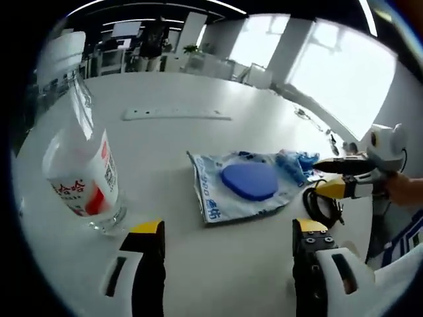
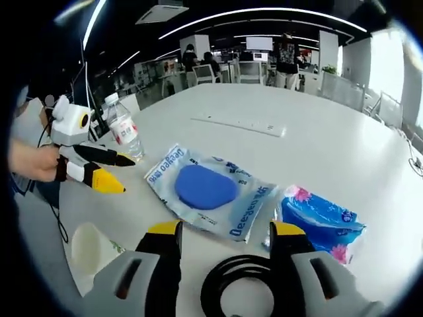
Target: Arrange the tabletop items into an orderly group along one side of the table until the central work area is clear of visible clutter.
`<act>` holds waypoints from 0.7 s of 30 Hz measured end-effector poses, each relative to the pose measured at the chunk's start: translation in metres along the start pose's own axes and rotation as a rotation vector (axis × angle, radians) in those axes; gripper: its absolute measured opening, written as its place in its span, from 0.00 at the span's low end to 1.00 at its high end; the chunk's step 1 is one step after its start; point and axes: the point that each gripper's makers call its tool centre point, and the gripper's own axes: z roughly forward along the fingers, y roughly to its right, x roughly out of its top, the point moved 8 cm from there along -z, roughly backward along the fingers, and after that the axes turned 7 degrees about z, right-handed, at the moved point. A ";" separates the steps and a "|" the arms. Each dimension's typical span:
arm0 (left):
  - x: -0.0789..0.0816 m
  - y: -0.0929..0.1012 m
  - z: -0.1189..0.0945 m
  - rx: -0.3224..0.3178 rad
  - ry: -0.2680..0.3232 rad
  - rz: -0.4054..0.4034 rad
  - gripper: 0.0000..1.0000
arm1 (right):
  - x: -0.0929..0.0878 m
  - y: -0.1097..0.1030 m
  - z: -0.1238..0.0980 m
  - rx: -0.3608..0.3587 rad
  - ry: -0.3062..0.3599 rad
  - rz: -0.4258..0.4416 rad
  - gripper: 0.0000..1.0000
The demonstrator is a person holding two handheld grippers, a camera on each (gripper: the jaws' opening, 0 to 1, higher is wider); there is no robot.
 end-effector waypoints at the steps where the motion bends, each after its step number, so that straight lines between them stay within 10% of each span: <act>1: 0.000 0.000 -0.001 -0.003 0.002 0.002 0.81 | -0.001 -0.001 -0.001 0.003 0.000 0.000 0.55; 21: -0.011 0.000 -0.034 -0.036 0.003 0.086 0.91 | -0.014 -0.009 -0.032 0.014 0.033 -0.014 0.73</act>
